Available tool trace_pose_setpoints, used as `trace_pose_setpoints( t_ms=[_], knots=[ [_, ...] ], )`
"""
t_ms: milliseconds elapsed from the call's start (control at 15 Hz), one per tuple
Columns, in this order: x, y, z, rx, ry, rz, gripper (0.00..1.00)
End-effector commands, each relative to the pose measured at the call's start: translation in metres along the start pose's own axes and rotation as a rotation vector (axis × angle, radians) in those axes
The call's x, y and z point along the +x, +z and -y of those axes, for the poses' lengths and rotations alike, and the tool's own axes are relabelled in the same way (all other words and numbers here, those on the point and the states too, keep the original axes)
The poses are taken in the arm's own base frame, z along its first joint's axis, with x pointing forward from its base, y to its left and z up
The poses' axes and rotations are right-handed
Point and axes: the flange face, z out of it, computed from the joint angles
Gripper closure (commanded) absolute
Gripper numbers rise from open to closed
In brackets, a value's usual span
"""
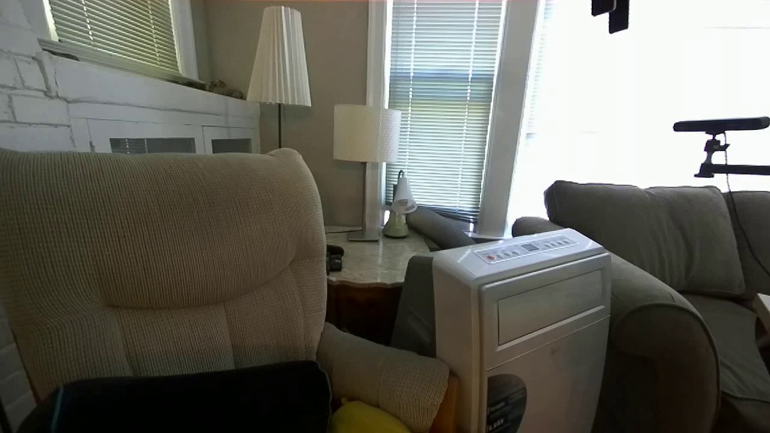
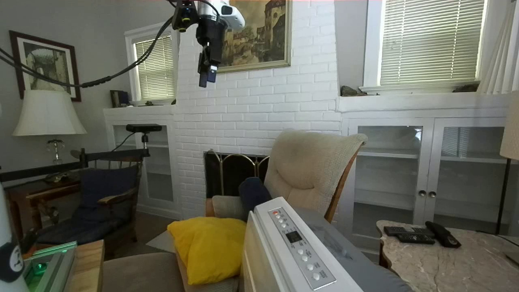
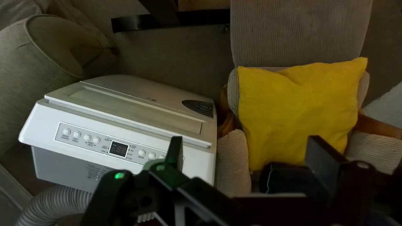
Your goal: Press the button on the heater
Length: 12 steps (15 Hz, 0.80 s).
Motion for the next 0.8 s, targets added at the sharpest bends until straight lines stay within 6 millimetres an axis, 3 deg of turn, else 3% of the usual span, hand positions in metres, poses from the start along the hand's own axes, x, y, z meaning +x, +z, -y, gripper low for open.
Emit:
trace_pose_setpoints(
  t_ms=[0,200,733],
  knots=[
    [0.011,0.004,-0.007,0.014,0.044,0.005,0.0],
    [0.037,0.018,-0.029,0.041,0.128,0.031,0.0],
    [0.114,0.08,-0.096,0.082,0.444,0.064,0.0]
  ],
)
